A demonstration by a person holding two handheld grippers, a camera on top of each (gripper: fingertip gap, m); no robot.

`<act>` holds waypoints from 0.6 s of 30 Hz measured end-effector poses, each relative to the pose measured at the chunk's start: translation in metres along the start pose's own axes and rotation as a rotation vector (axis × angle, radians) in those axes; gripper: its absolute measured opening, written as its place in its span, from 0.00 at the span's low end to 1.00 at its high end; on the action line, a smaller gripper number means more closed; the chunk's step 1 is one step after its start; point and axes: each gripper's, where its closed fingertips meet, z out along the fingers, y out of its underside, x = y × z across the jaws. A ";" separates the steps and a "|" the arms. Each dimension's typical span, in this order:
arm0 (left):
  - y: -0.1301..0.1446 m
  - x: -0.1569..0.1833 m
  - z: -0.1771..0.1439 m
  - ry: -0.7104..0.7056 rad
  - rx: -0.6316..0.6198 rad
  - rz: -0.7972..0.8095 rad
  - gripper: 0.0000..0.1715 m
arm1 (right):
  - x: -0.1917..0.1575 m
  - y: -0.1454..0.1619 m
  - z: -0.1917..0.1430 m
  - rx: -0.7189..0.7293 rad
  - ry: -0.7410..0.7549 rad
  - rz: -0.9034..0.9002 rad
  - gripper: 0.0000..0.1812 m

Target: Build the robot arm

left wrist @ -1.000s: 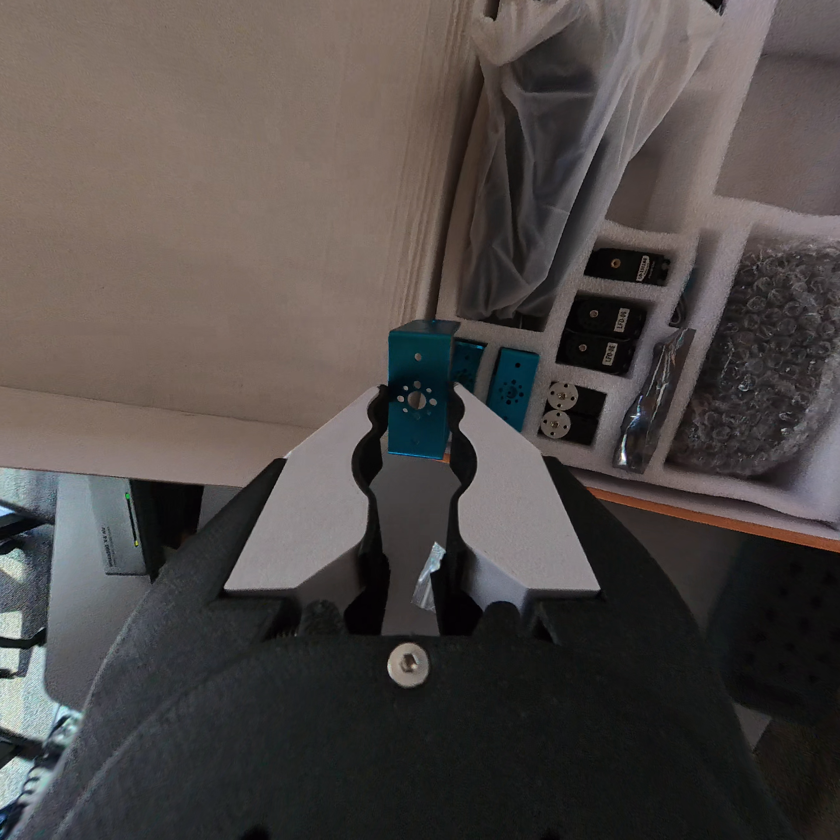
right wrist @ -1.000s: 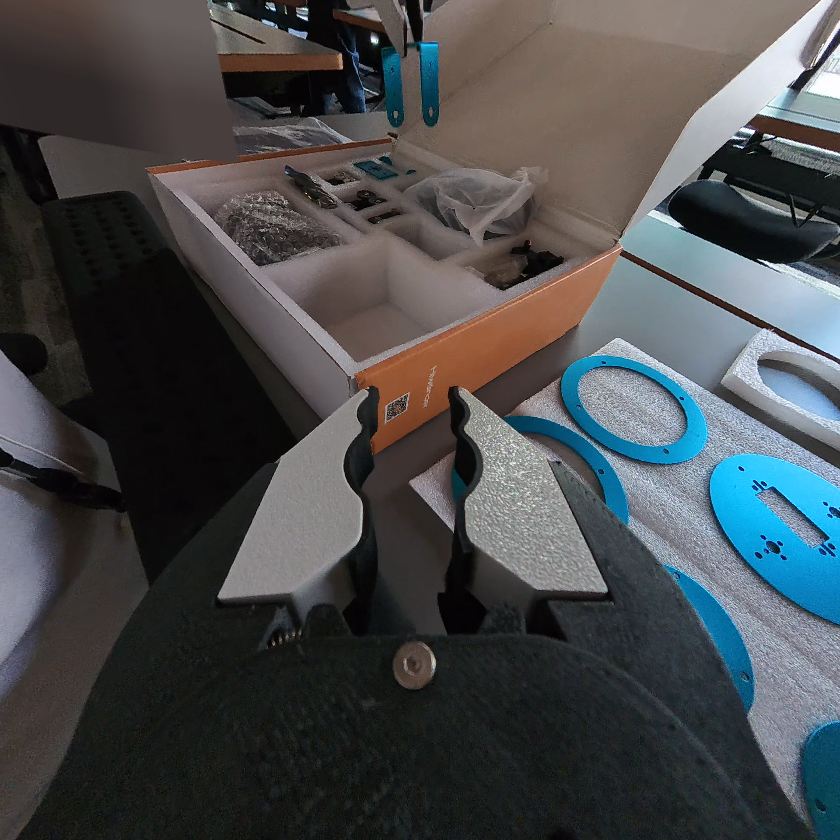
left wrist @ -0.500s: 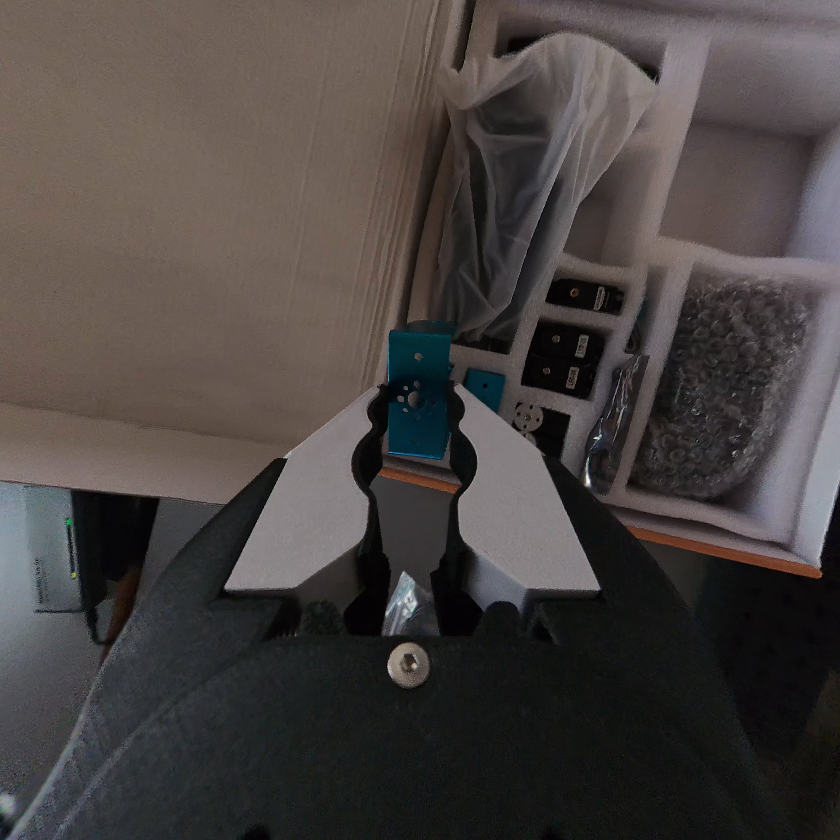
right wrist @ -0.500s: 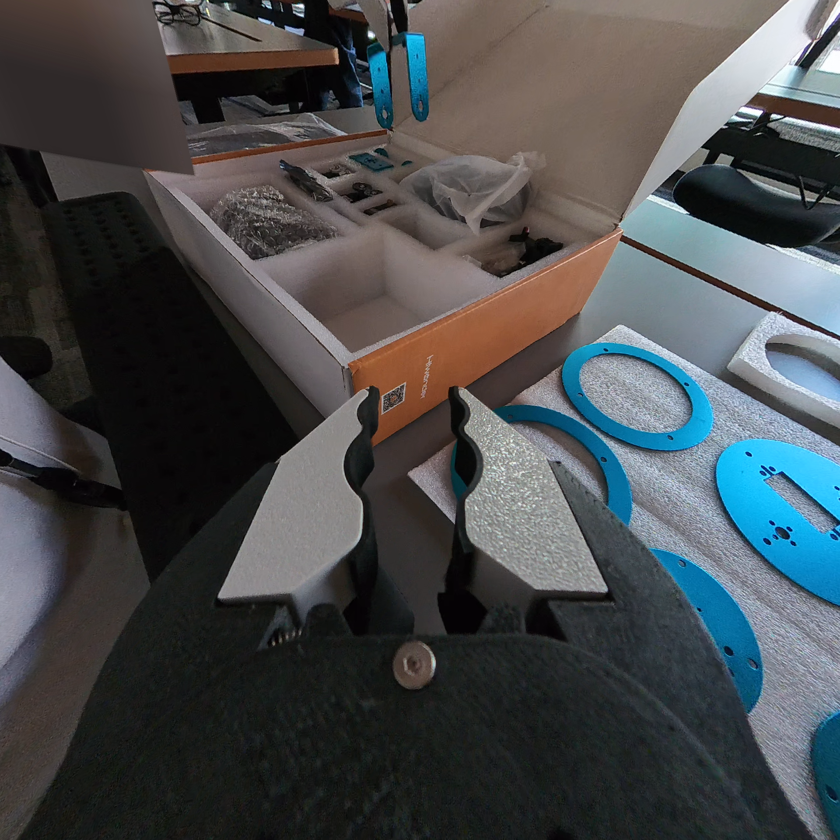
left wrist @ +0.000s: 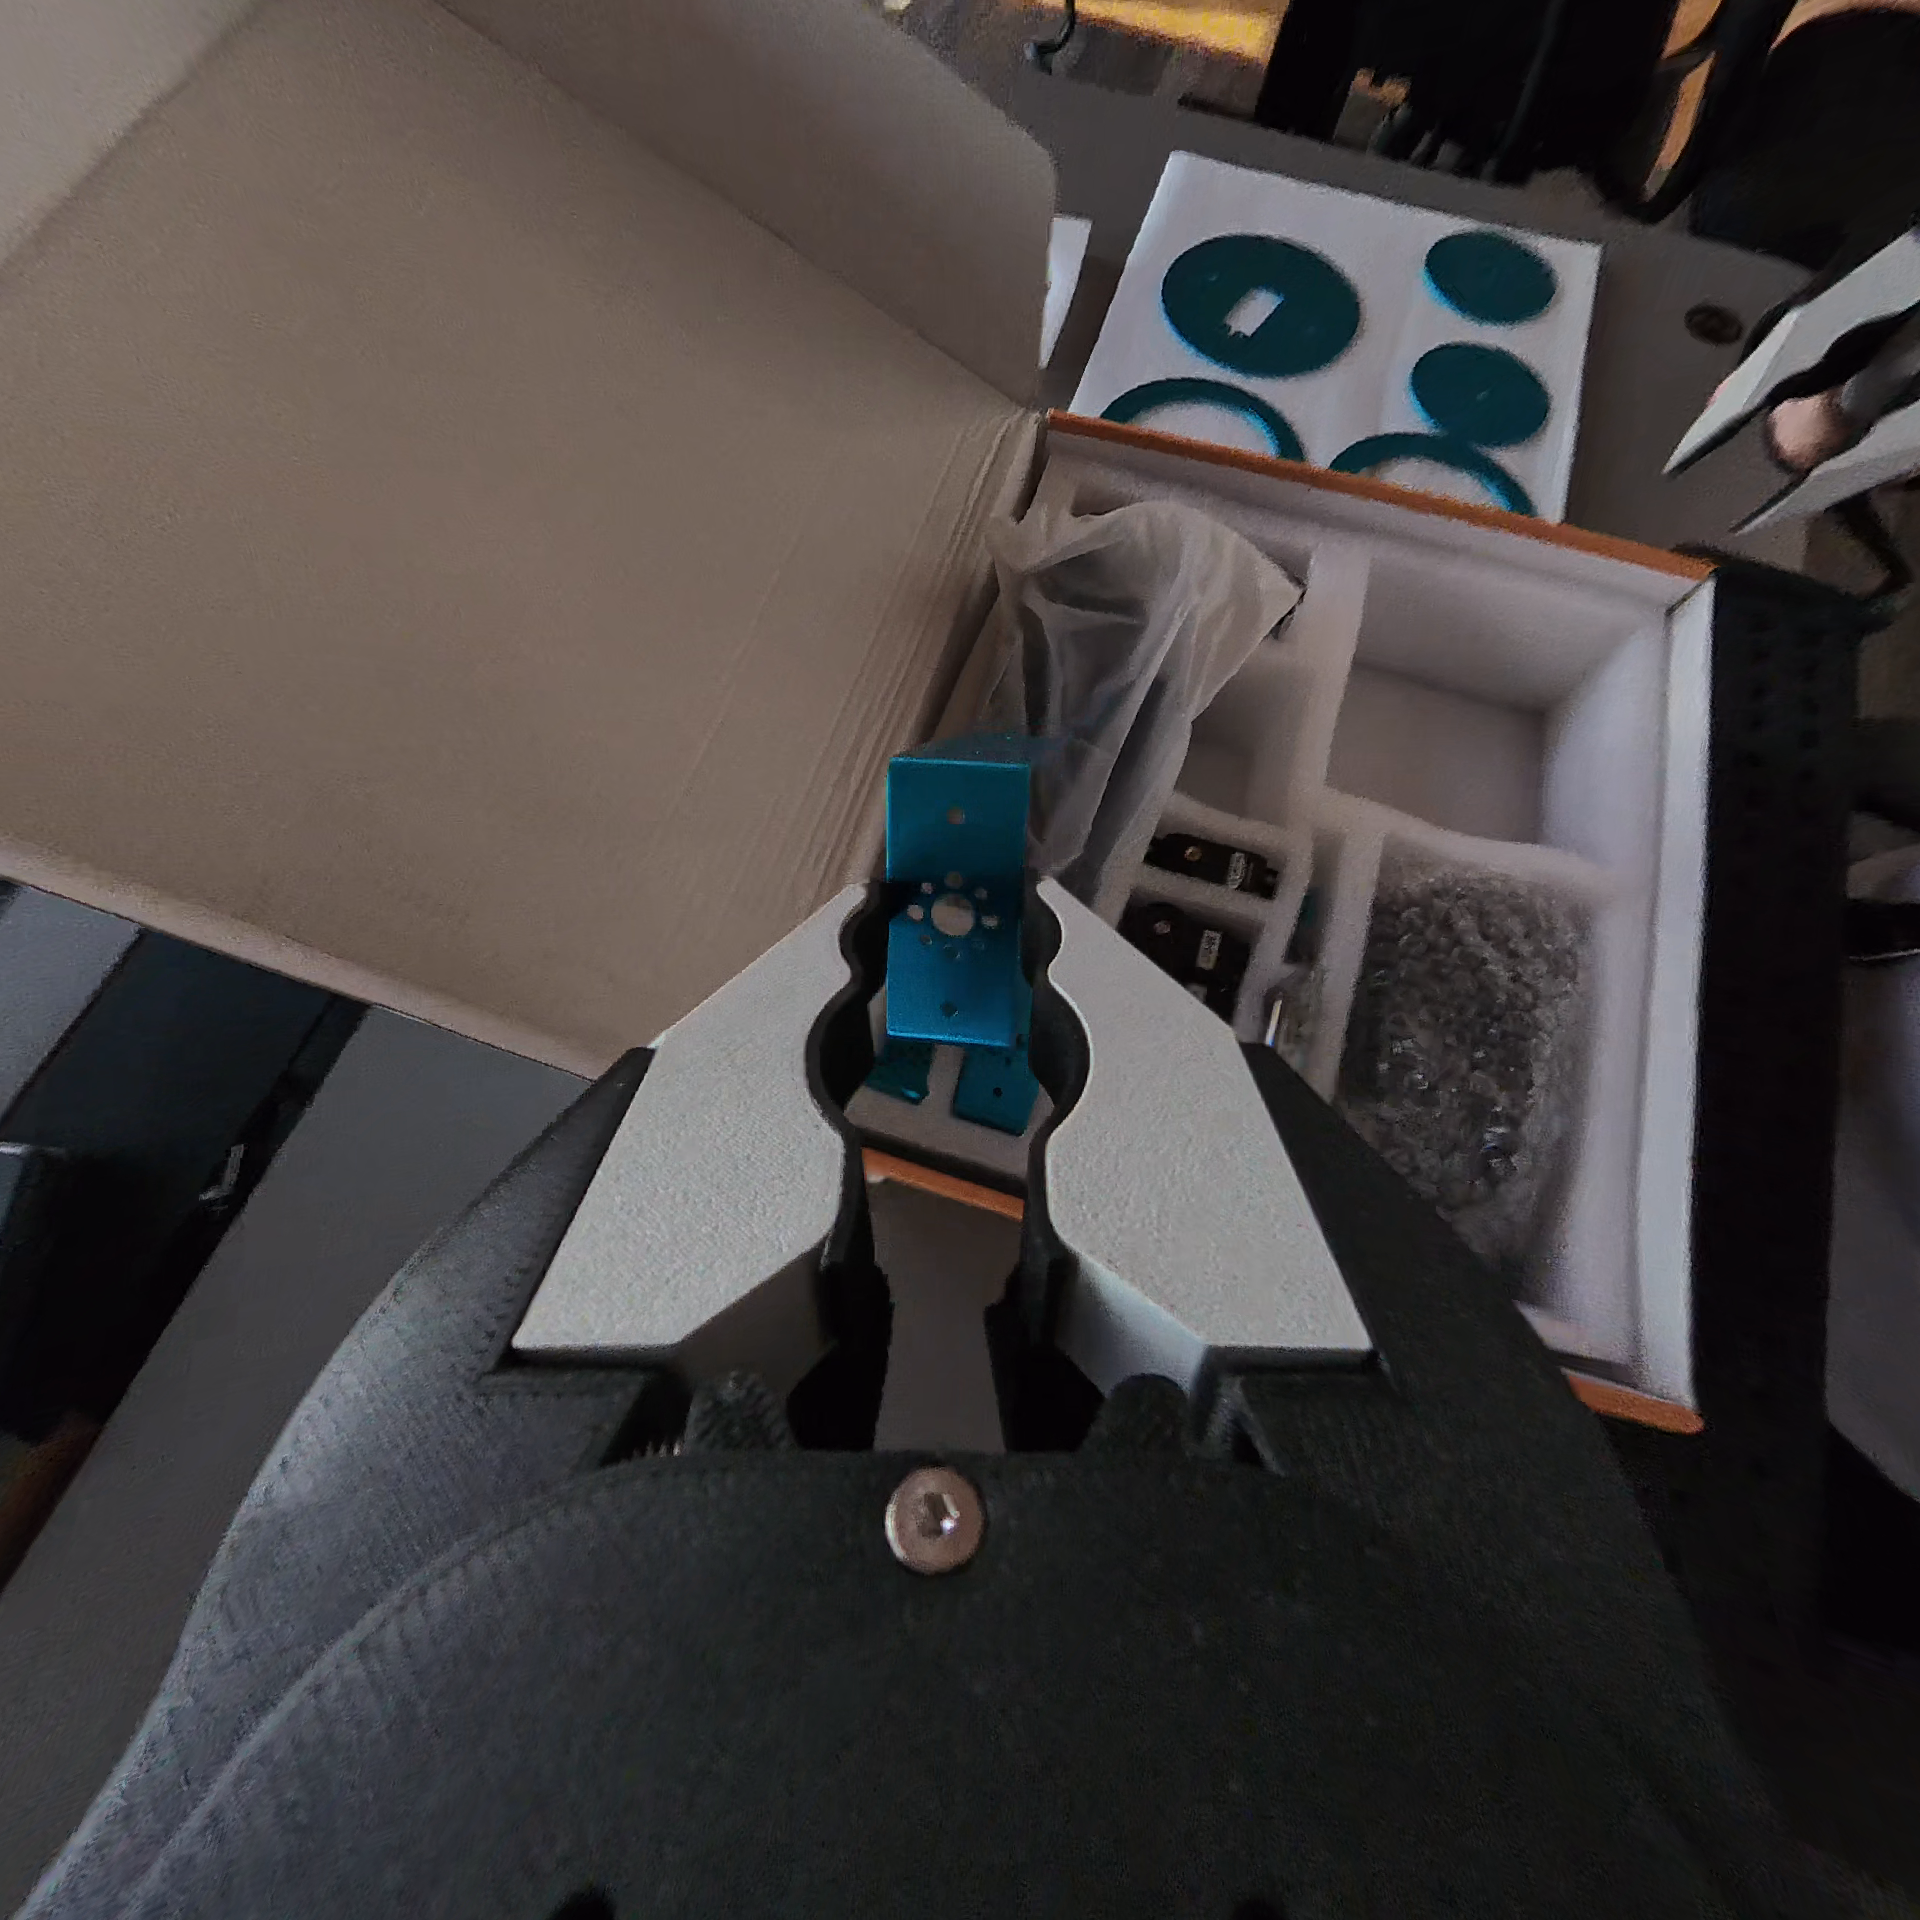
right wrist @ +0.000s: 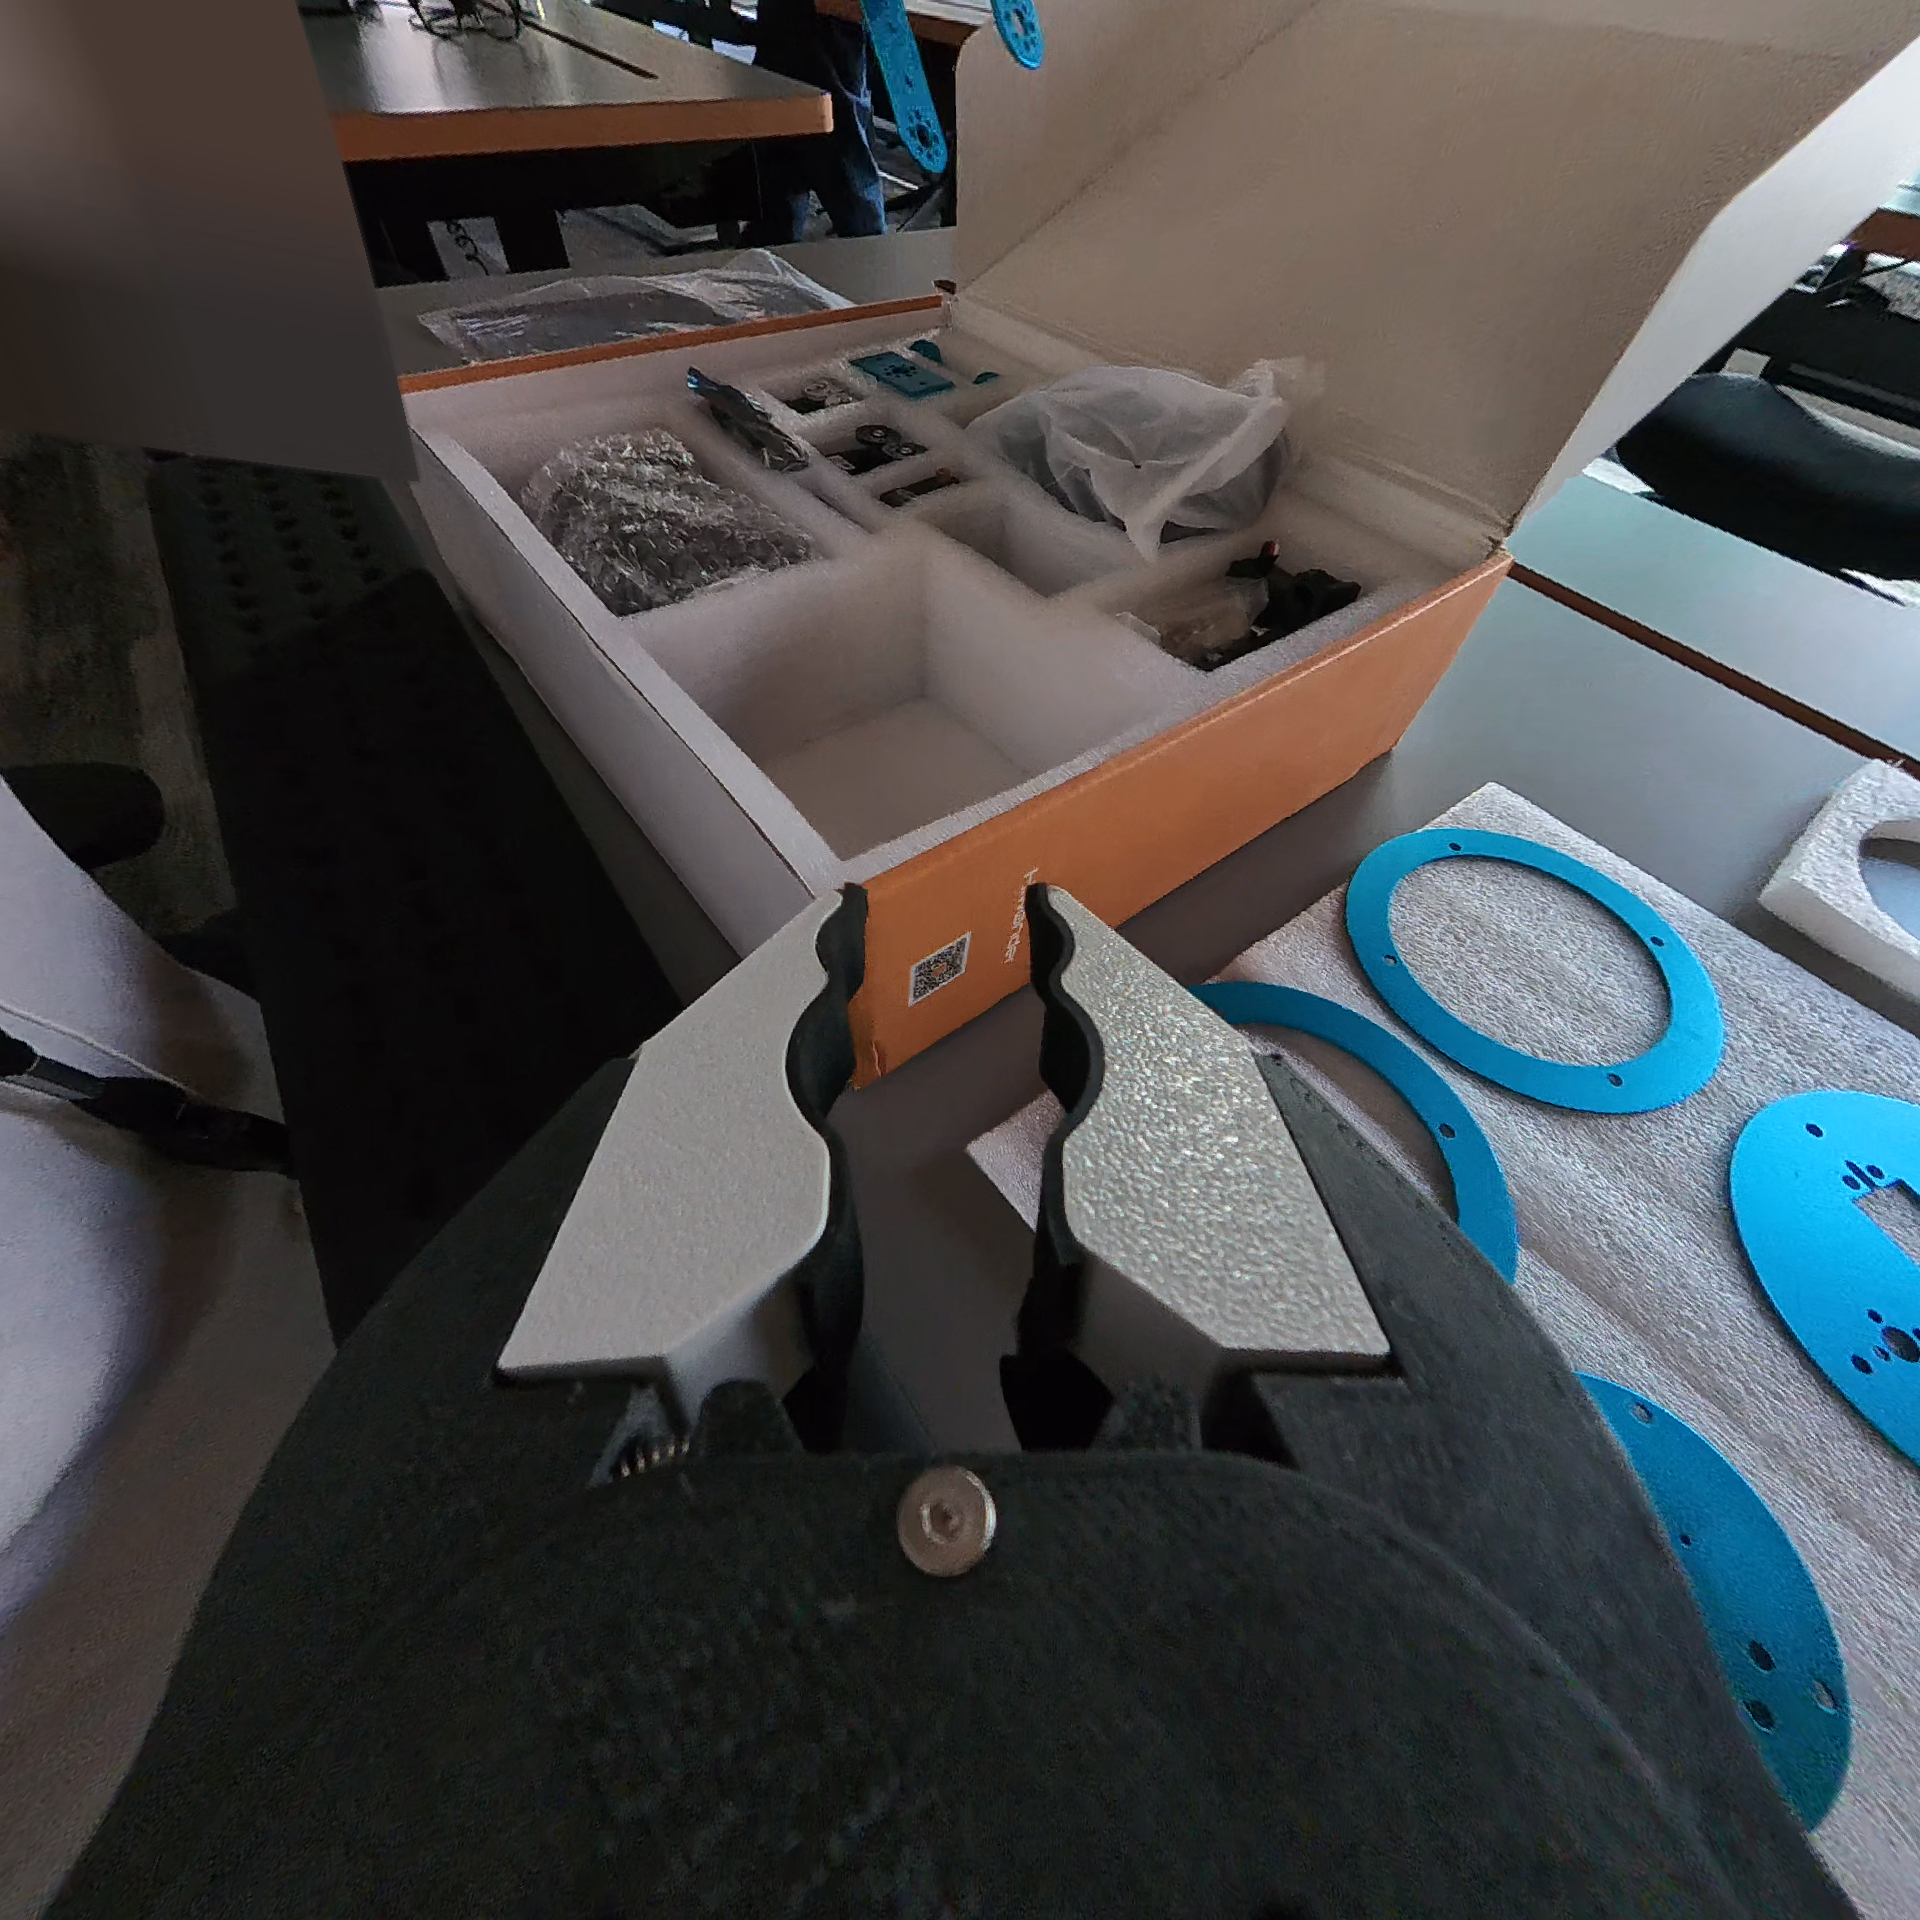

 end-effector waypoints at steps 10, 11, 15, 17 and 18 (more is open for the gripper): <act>0.045 -0.004 0.048 -0.114 -0.425 0.369 0.14 | -0.005 -0.019 0.027 -0.049 -0.029 -0.058 0.17; 0.048 -0.006 0.050 -0.112 -0.449 0.388 0.14 | -0.006 -0.019 0.030 -0.055 -0.029 -0.060 0.17; 0.058 -0.011 0.054 -0.110 -0.510 0.443 0.14 | -0.012 -0.020 0.041 -0.090 -0.039 -0.065 0.17; 0.062 -0.014 0.056 -0.110 -0.536 0.474 0.14 | -0.013 -0.022 0.046 -0.110 -0.036 -0.076 0.17; 0.062 -0.013 0.057 -0.101 -0.533 0.480 0.14 | -0.013 -0.024 0.048 -0.119 -0.035 -0.085 0.17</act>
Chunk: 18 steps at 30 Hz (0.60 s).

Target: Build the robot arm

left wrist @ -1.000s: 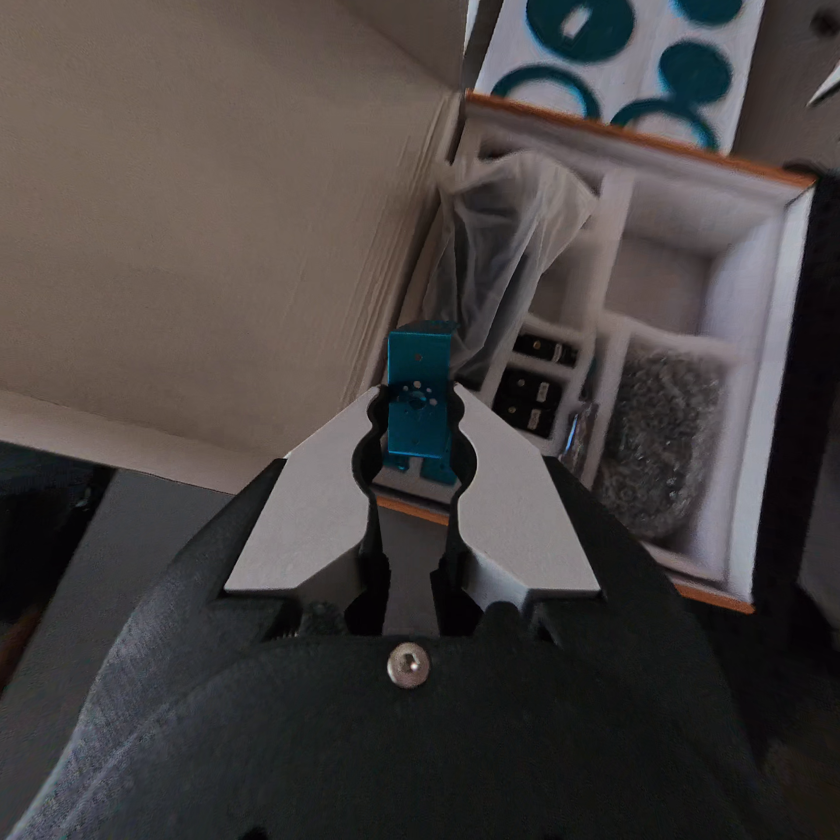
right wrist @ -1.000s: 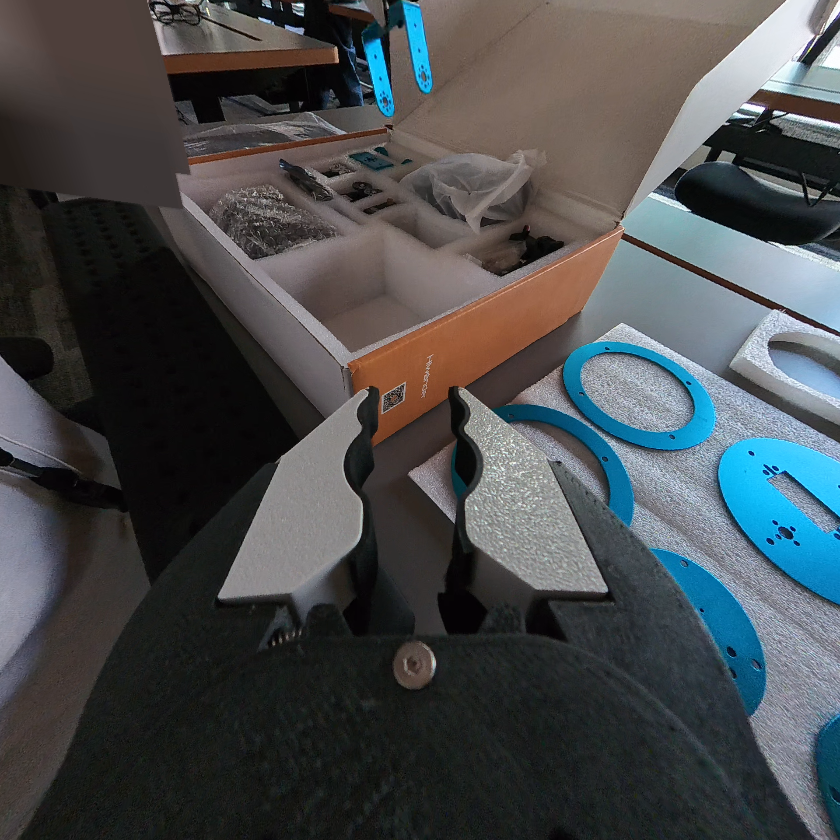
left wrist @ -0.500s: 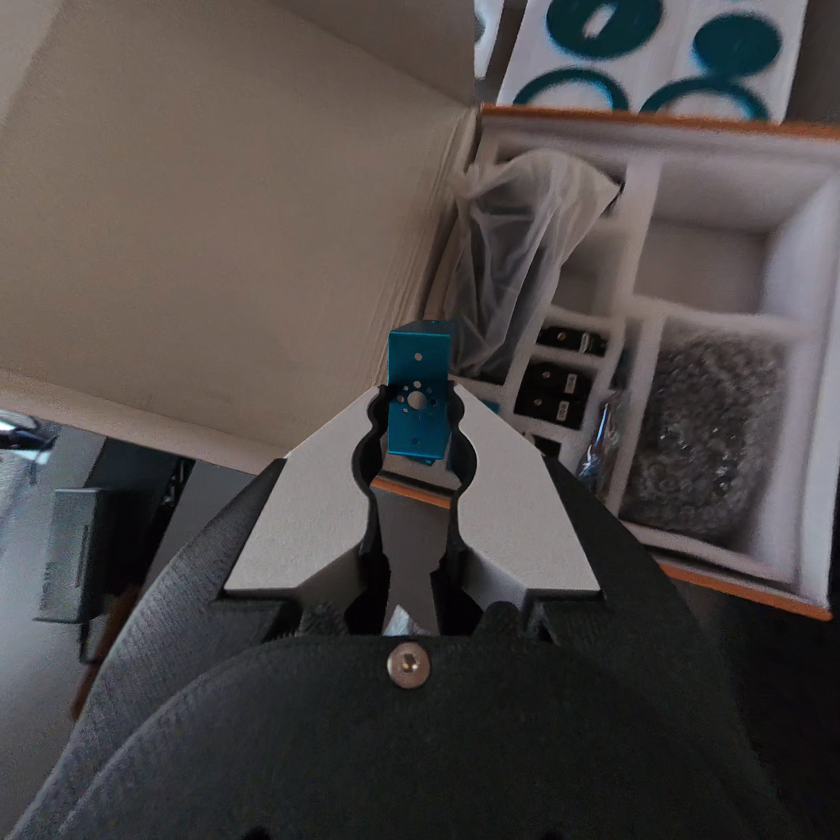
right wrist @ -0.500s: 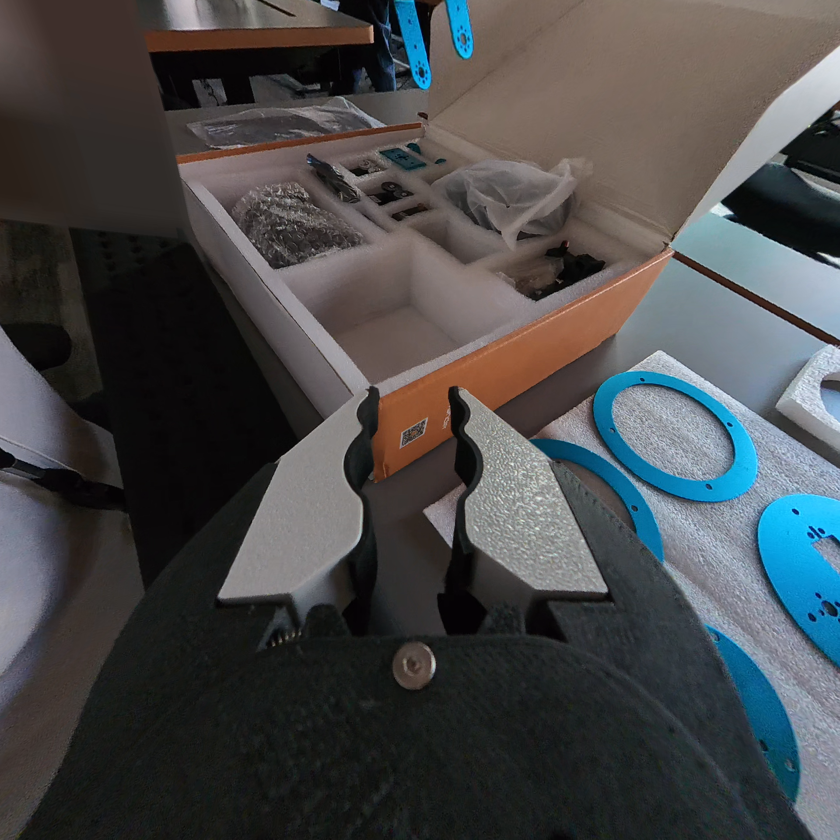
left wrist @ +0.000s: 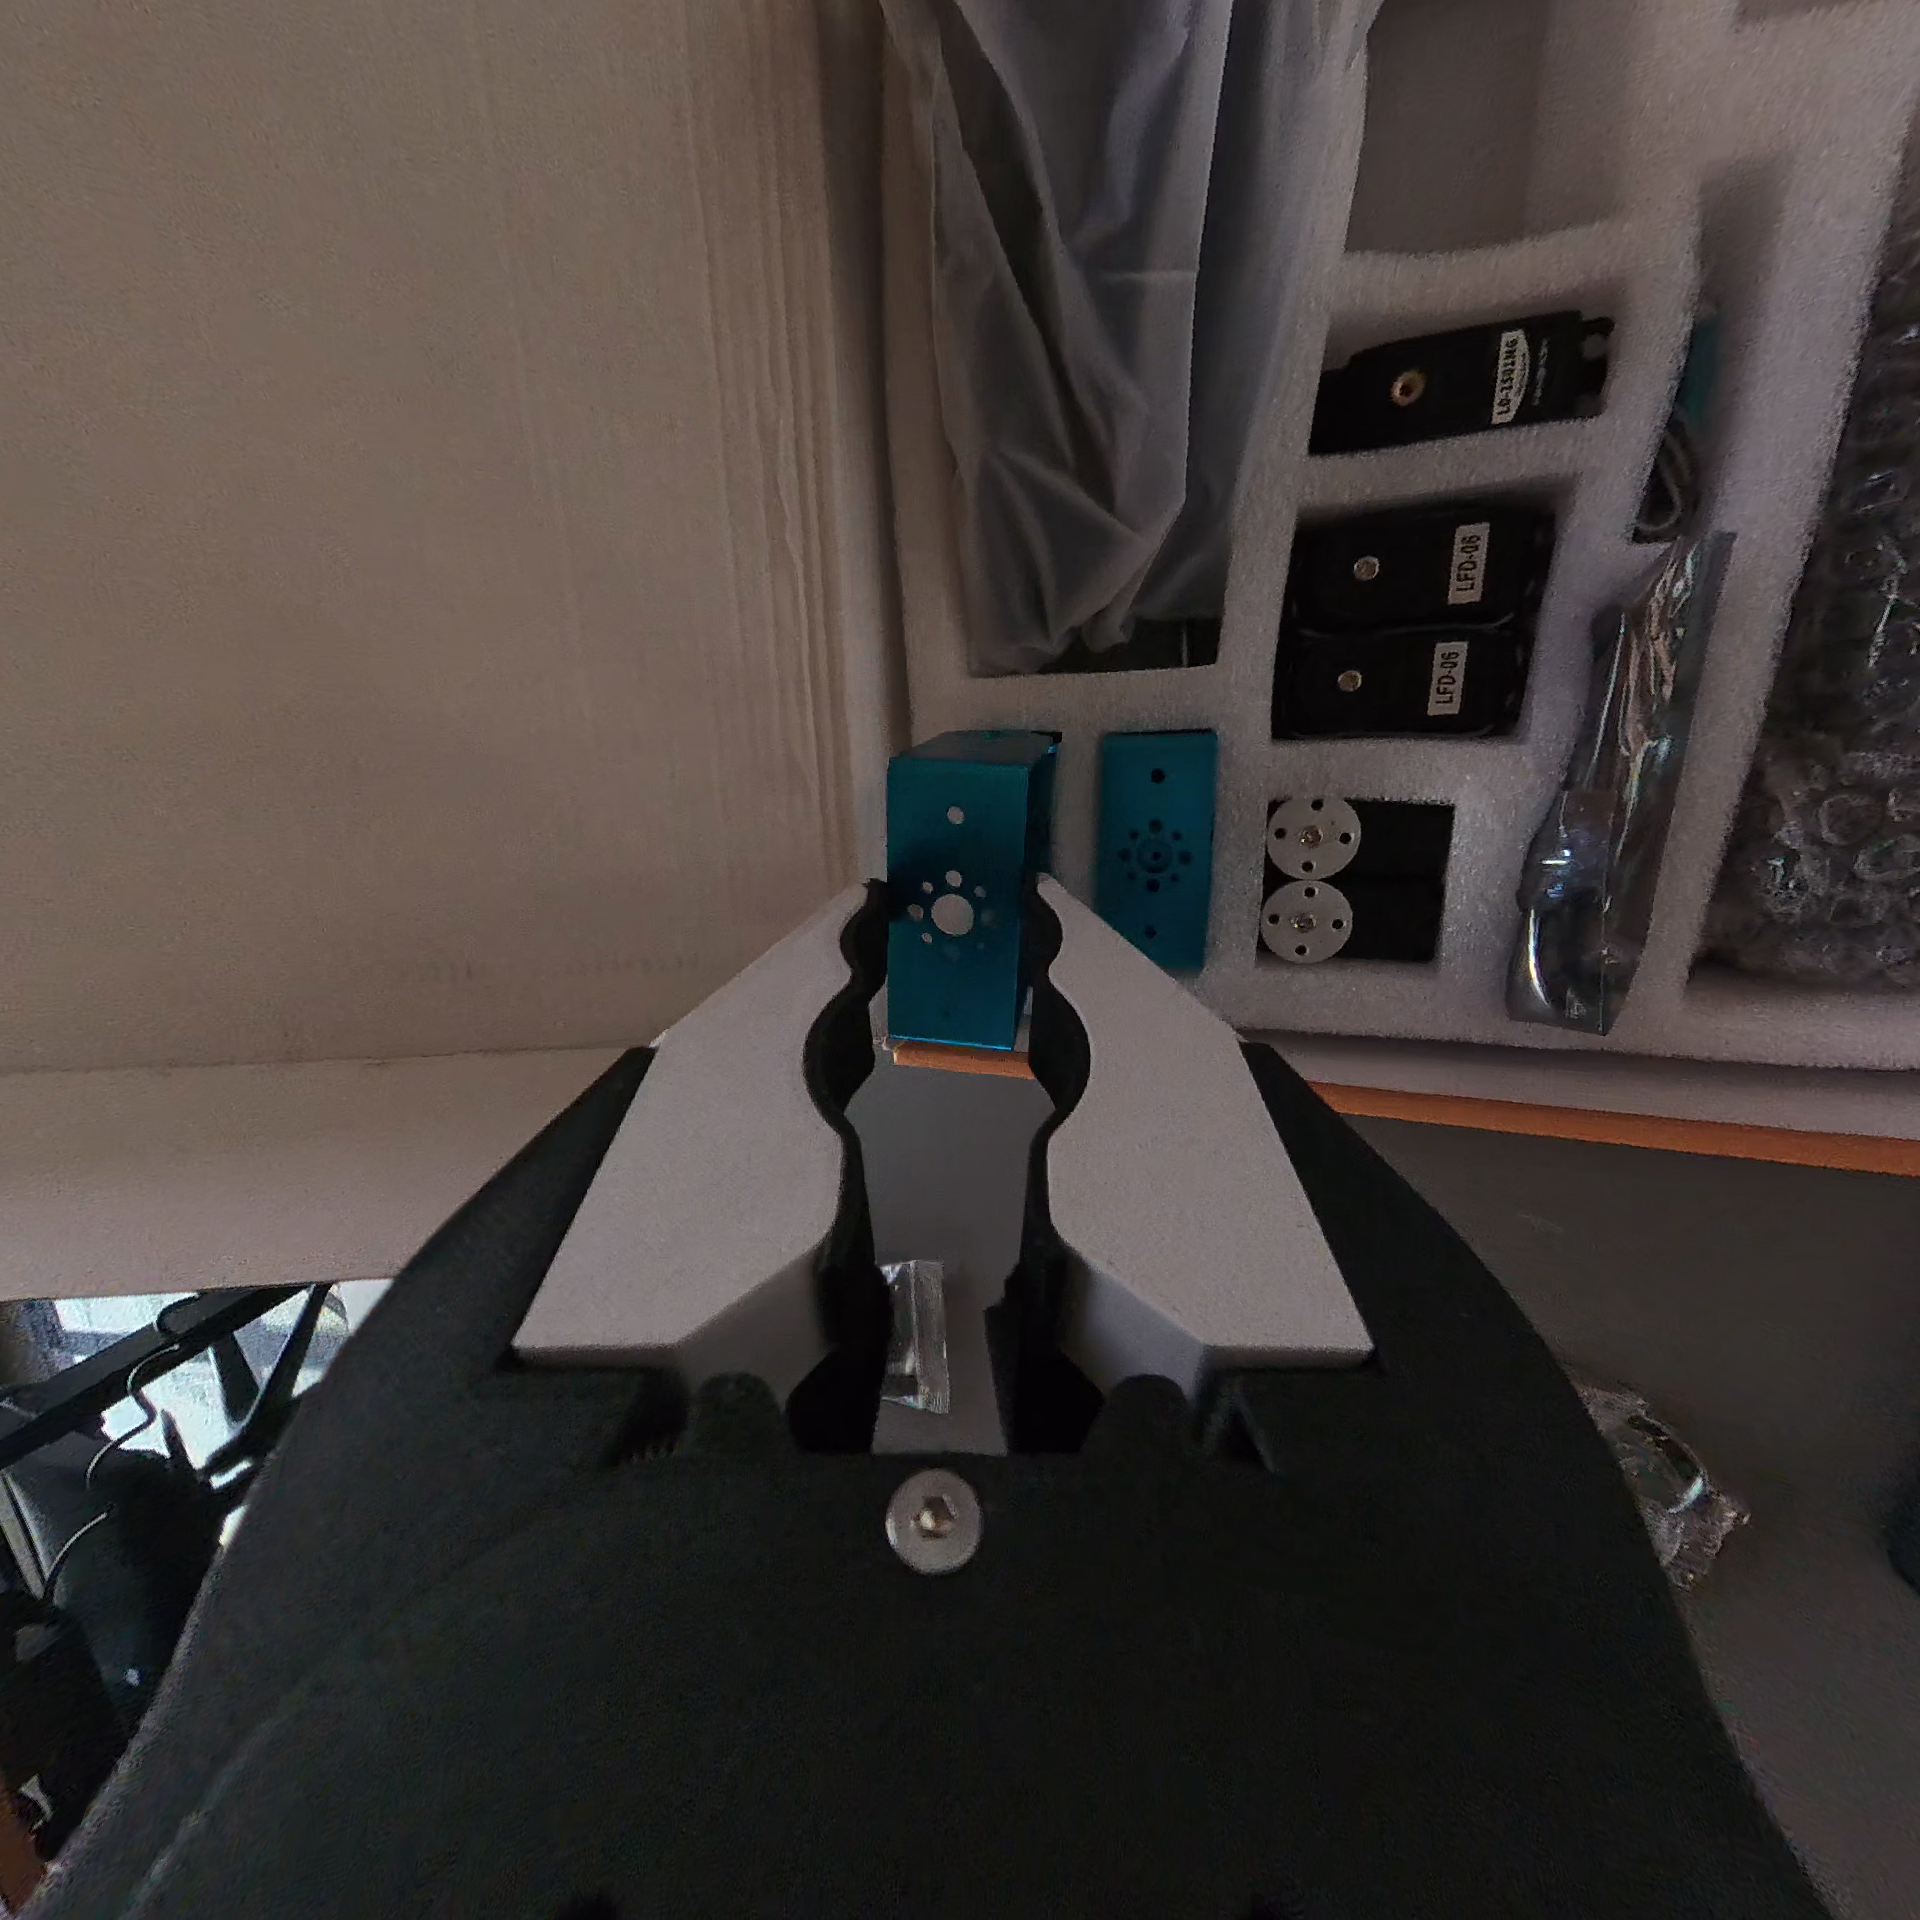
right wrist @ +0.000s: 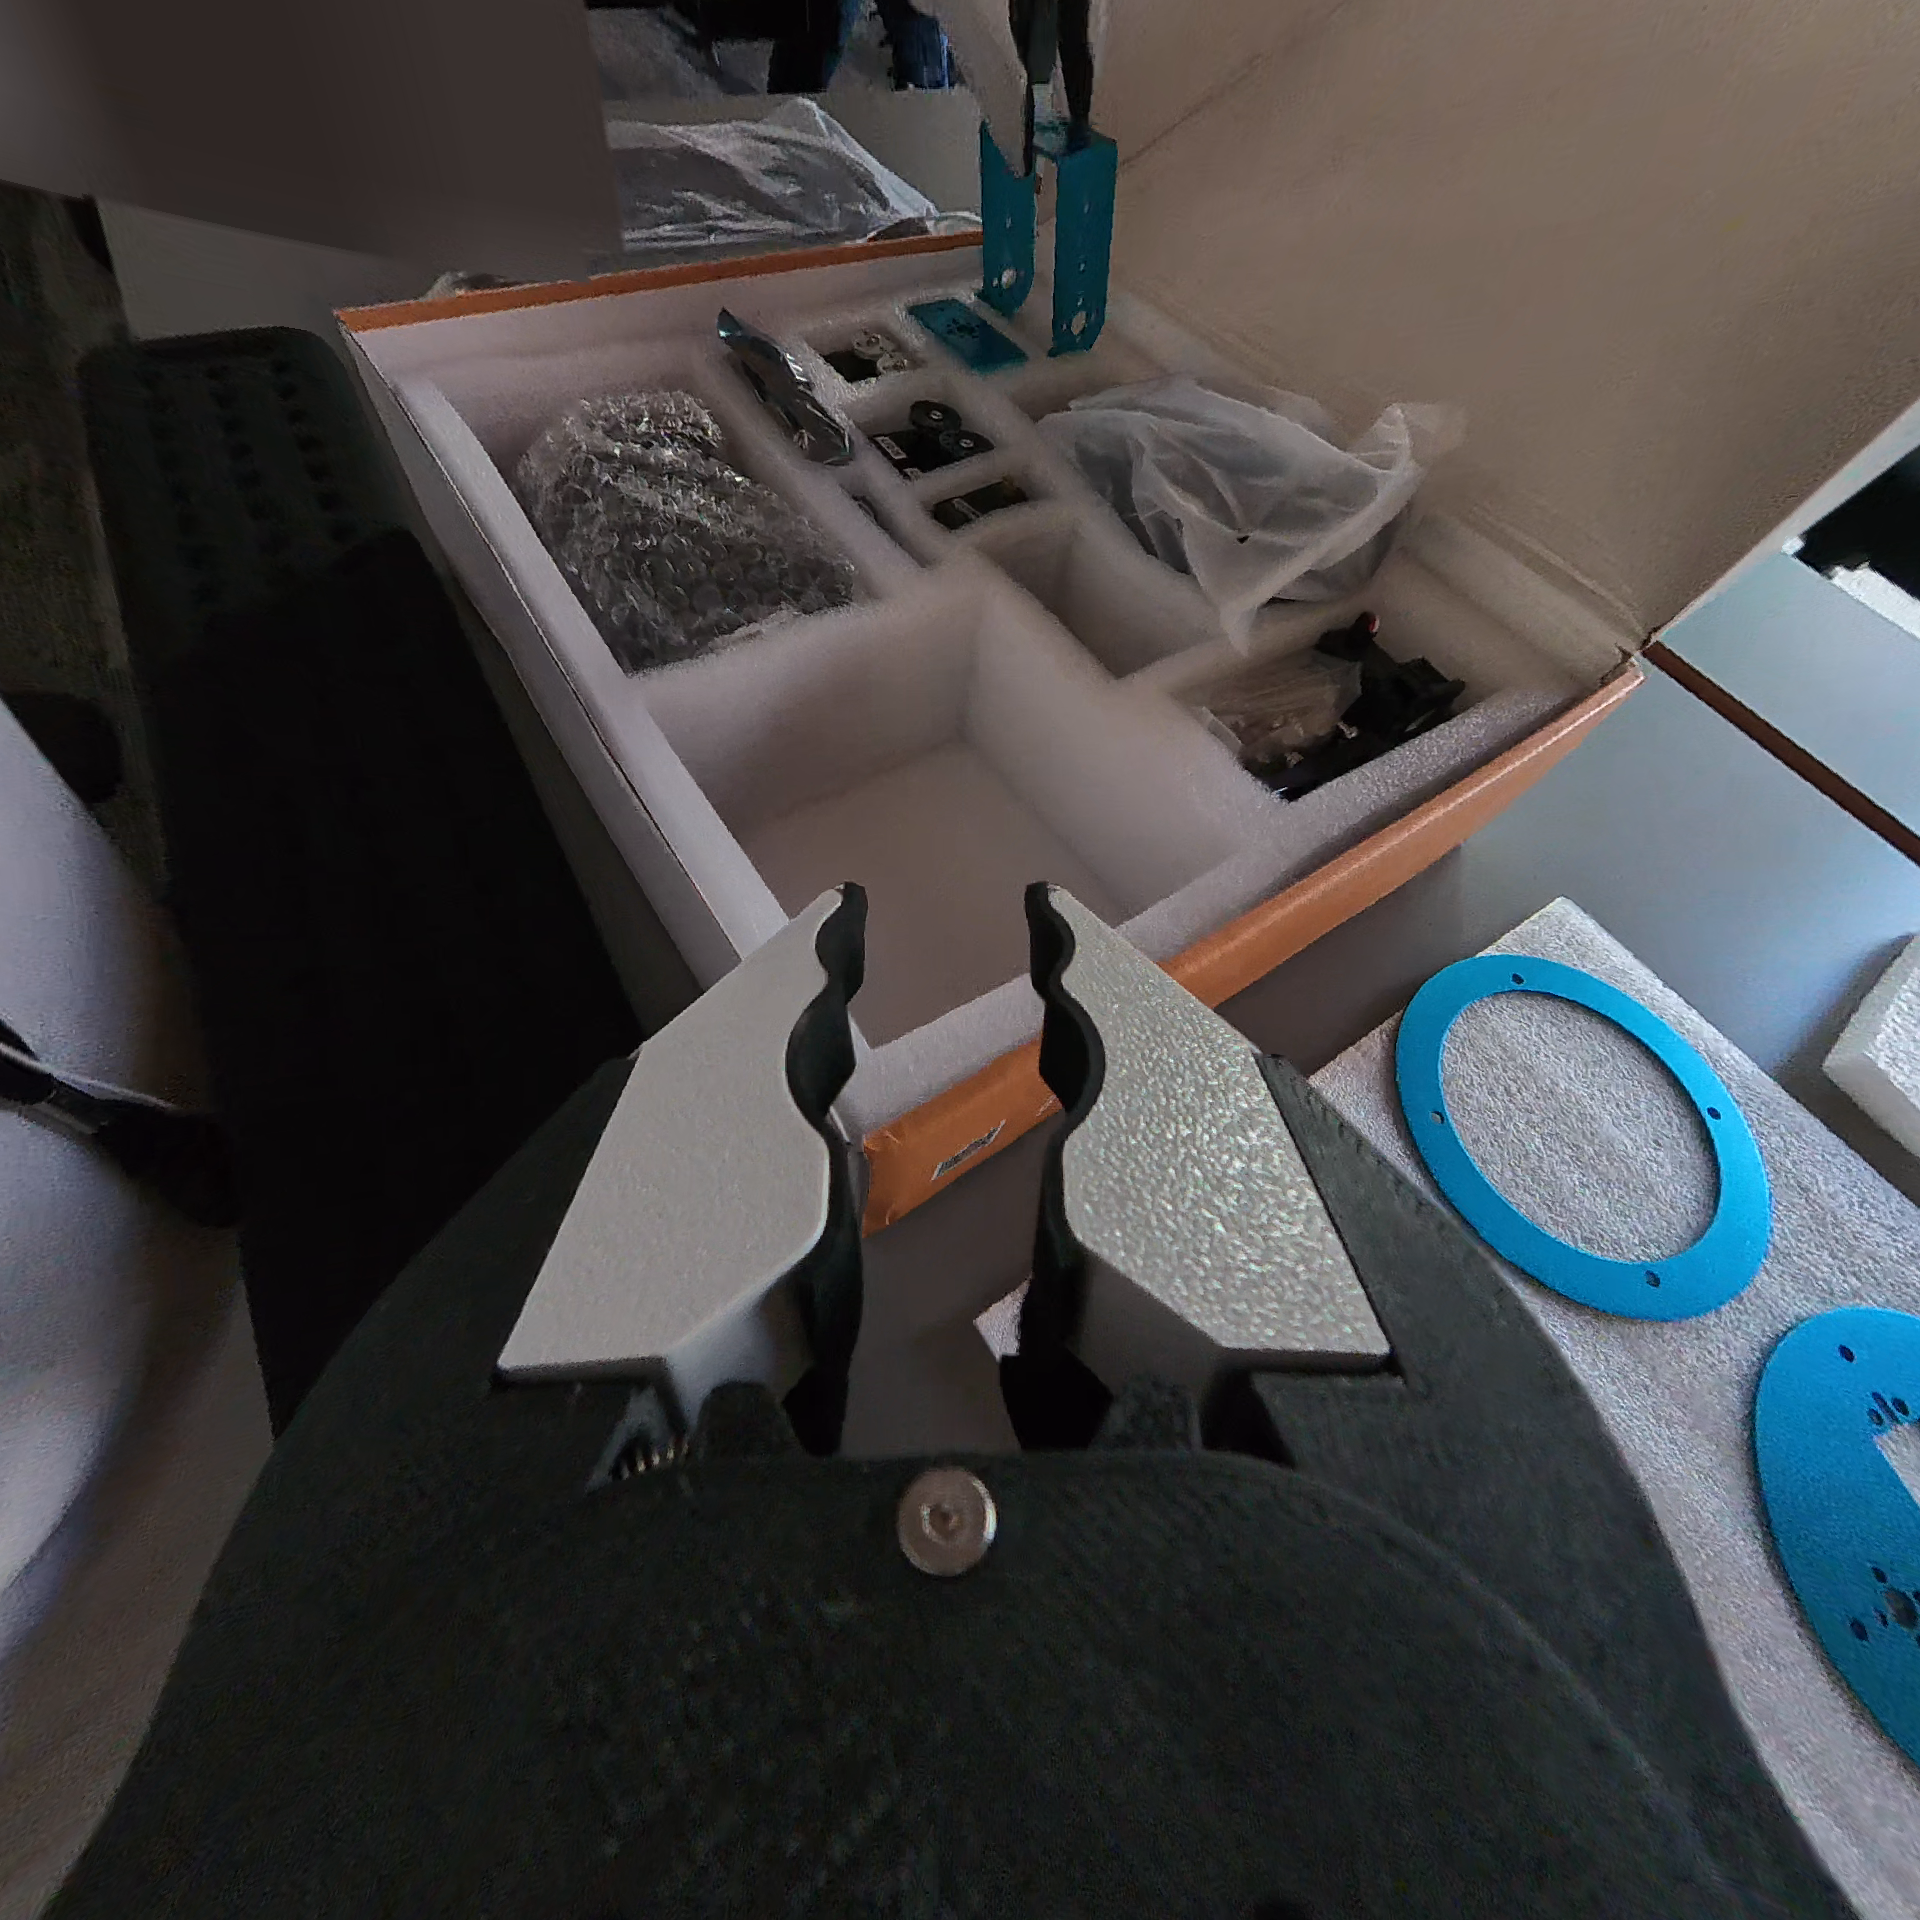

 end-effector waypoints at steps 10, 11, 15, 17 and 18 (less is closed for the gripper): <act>-0.009 0.000 0.014 0.039 -0.015 -0.020 0.14 | 0.002 -0.023 0.021 -0.063 0.009 -0.072 0.17; -0.009 -0.001 0.014 0.042 -0.014 -0.025 0.14 | 0.002 -0.024 0.023 -0.066 0.009 -0.077 0.17; -0.005 -0.001 0.015 0.049 0.018 -0.040 0.14 | 0.000 -0.022 0.027 -0.087 0.007 -0.090 0.17; -0.004 -0.001 0.014 0.046 0.051 -0.055 0.14 | 0.000 -0.020 0.028 -0.096 0.005 -0.091 0.17; -0.003 -0.001 0.013 0.048 0.063 -0.061 0.14 | -0.001 -0.019 0.029 -0.099 0.001 -0.091 0.17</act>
